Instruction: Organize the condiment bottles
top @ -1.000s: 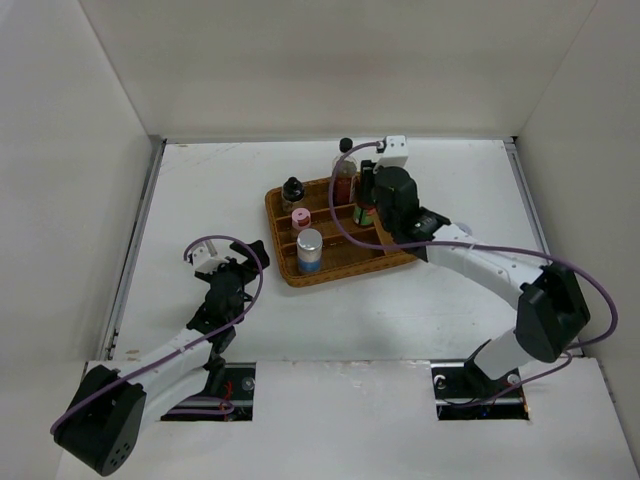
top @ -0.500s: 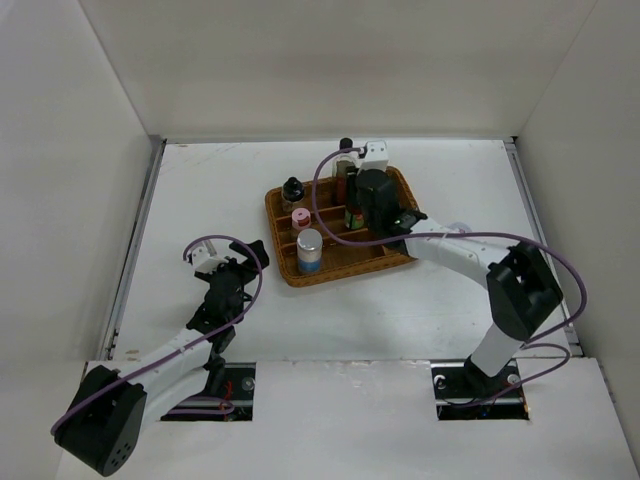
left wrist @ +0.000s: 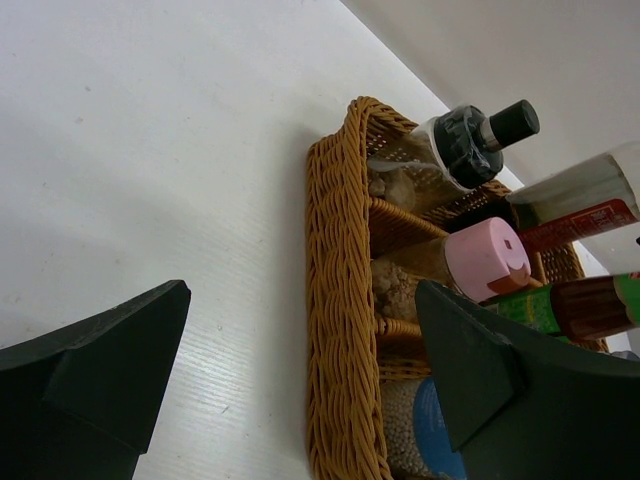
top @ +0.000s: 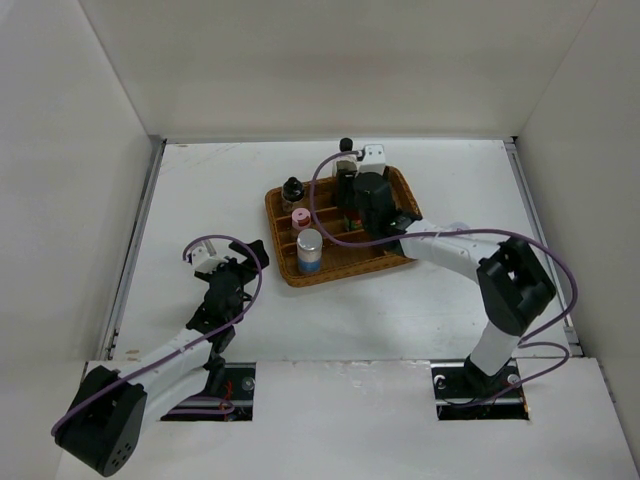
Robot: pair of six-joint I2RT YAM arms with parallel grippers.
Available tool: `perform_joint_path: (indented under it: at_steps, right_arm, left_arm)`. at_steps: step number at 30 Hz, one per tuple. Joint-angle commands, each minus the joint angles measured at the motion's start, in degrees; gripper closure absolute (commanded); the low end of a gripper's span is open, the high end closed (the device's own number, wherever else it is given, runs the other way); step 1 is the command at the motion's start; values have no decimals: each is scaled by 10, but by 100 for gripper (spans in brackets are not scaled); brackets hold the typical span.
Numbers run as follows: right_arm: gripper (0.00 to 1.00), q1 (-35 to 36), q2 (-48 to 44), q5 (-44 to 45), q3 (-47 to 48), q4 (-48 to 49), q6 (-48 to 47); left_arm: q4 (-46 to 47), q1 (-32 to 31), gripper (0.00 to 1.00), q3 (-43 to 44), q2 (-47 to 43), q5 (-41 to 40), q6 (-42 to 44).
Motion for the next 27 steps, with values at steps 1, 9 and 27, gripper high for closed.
perform_joint_path:
  at_steps: [1, 9, 27]
  right_arm:
    - [26, 7, -39, 7, 8, 41, 4]
    - [6, -21, -229, 13, -103, 6, 35]
    - [0, -267, -359, 2, -298, -168, 149]
  left_arm:
    - [26, 5, 0, 3, -10, 7, -4]
    - [30, 5, 0, 5, -2, 11, -4]
    - [25, 6, 0, 8, -8, 17, -5]
